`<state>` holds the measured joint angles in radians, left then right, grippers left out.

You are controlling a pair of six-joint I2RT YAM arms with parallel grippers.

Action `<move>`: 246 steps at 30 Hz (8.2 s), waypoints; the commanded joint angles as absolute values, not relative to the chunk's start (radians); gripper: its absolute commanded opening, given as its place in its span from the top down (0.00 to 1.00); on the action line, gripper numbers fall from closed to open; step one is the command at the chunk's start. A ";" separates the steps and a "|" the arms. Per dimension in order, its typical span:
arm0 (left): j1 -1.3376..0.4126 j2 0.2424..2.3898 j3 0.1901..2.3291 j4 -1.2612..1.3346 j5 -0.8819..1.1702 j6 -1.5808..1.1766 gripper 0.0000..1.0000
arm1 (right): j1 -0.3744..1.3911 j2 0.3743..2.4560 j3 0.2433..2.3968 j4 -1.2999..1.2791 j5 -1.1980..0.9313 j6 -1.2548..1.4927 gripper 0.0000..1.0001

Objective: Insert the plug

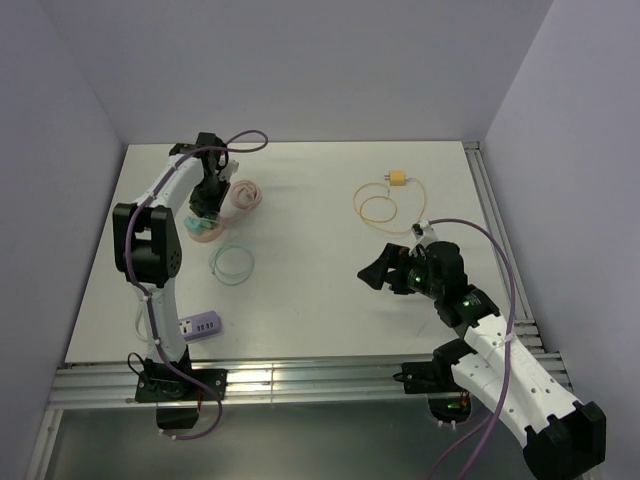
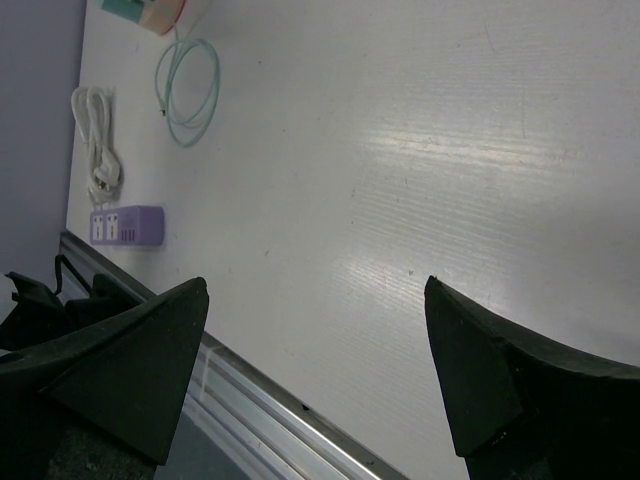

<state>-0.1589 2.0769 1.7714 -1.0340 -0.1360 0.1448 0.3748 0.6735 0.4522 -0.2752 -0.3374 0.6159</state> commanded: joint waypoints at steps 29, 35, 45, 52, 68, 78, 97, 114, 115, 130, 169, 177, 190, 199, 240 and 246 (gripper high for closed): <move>-0.074 2.249 1.773 -1.045 0.107 0.147 0.99 | 0.367 0.680 0.503 -0.253 -0.342 0.621 0.06; -0.075 2.258 1.767 -1.046 0.095 0.143 1.00 | 0.367 0.676 0.500 -0.248 -0.339 0.621 0.06; -0.113 2.302 1.717 -1.043 0.055 0.143 1.00 | 0.367 0.657 0.488 -0.262 -0.328 0.623 0.06; -0.112 2.310 1.723 -1.043 0.072 0.135 1.00 | 0.367 0.623 0.489 -0.284 -0.314 0.623 0.05; -0.118 2.145 1.805 -1.012 -0.027 0.066 0.29 | 0.367 0.623 0.495 -0.285 -0.314 0.638 0.06; -0.166 1.954 1.778 -0.894 -0.135 0.017 0.17 | 0.367 0.653 0.488 -0.261 -0.316 0.655 0.07; -0.256 1.603 1.694 -0.762 -0.174 -0.123 0.00 | 0.367 0.801 0.529 -0.218 -0.316 0.637 0.07; -0.256 1.106 1.217 -0.414 0.208 -0.391 0.01 | 0.367 0.747 0.468 -0.192 -0.348 0.709 0.08; -0.256 1.059 1.188 -0.402 0.216 -0.403 0.00 | 0.367 0.742 0.459 -0.184 -0.354 0.716 0.08; -0.253 0.835 0.924 -0.180 0.532 -0.660 0.00 | 0.365 0.736 0.420 -0.192 -0.195 0.695 0.00; -0.265 0.709 0.612 0.024 0.644 -0.776 0.03 | 0.011 2.003 1.600 -0.362 0.054 0.549 0.10; -0.270 0.779 0.601 0.066 0.653 -0.769 0.03 | -0.055 2.051 1.644 -0.367 0.092 0.479 0.10; -0.288 0.864 0.614 0.095 0.653 -0.788 0.03 | -0.124 2.172 1.695 -0.408 -0.063 0.495 0.16; -0.311 0.848 0.614 0.086 0.649 -0.792 0.03 | -0.127 2.206 1.701 -0.425 -0.202 0.503 0.20; -0.339 0.781 0.761 -0.216 0.482 -0.707 0.05 | 0.299 1.663 1.188 -0.220 -0.365 0.495 1.00; -0.339 0.784 0.799 -0.265 0.454 -0.678 0.05 | 0.475 1.453 0.870 -0.043 -0.302 0.580 1.00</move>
<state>-0.3359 0.7944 0.7460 -0.2440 0.4820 -0.7174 0.4313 1.5612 0.9649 -0.1856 -0.3553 0.5304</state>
